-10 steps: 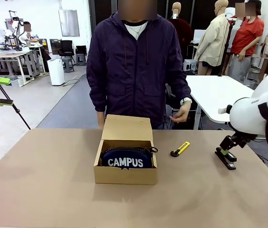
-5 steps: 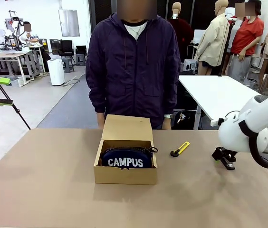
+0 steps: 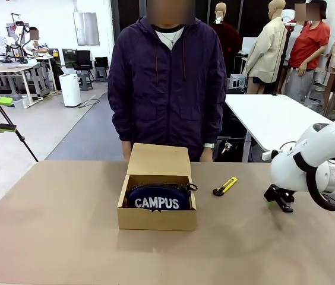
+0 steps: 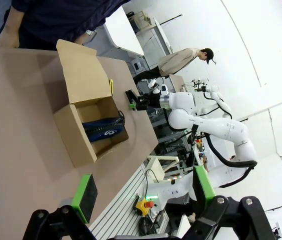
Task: Pack the items into the box.
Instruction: Pick up the item indicated by the person and place it inside the Mailer Box.
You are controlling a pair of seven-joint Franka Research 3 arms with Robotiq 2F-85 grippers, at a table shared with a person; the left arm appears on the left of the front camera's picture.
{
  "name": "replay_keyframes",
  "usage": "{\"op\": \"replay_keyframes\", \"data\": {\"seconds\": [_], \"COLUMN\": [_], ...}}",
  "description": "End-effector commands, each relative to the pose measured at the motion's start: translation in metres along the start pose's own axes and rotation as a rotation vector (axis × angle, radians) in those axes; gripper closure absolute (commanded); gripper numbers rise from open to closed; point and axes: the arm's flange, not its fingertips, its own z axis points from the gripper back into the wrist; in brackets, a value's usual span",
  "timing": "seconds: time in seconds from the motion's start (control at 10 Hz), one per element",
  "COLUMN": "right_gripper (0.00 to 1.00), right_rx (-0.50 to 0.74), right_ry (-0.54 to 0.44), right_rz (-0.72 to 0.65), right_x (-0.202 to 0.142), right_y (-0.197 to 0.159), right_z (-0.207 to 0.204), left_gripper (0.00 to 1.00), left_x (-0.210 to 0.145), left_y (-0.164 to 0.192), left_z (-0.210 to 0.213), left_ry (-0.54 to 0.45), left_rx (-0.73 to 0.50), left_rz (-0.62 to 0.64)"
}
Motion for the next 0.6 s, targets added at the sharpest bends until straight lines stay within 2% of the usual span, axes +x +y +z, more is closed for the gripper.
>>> {"op": "replay_keyframes", "data": {"seconds": [0.0, 0.2, 0.4, 0.5], "right_gripper": [0.0, 0.0, 1.0, 1.0], "right_rx": [-0.003, 0.006, 0.015, 0.017], "right_ry": [-0.027, -0.025, -0.041, -0.051], "right_rz": [-0.056, -0.073, -0.079, -0.083], "right_x": [0.0034, 0.005, 0.0071, 0.0065], "right_y": [-0.009, -0.0109, -0.0127, -0.0125], "right_z": [-0.0035, -0.0041, -0.003, -0.0023], "left_gripper": [0.0, 0.0, 0.0, 0.0], "left_x": [-0.0001, -0.0001, -0.0001, -0.0001], "left_y": [-0.003, -0.003, -0.003, -0.003], "left_z": [0.0006, 0.0006, 0.0006, 0.0006], "left_ry": [0.007, 0.007, 0.007, 0.007], "left_rx": [0.006, 0.006, 0.006, 0.006], "left_rz": [0.01, 0.01, 0.01, 0.01]}}
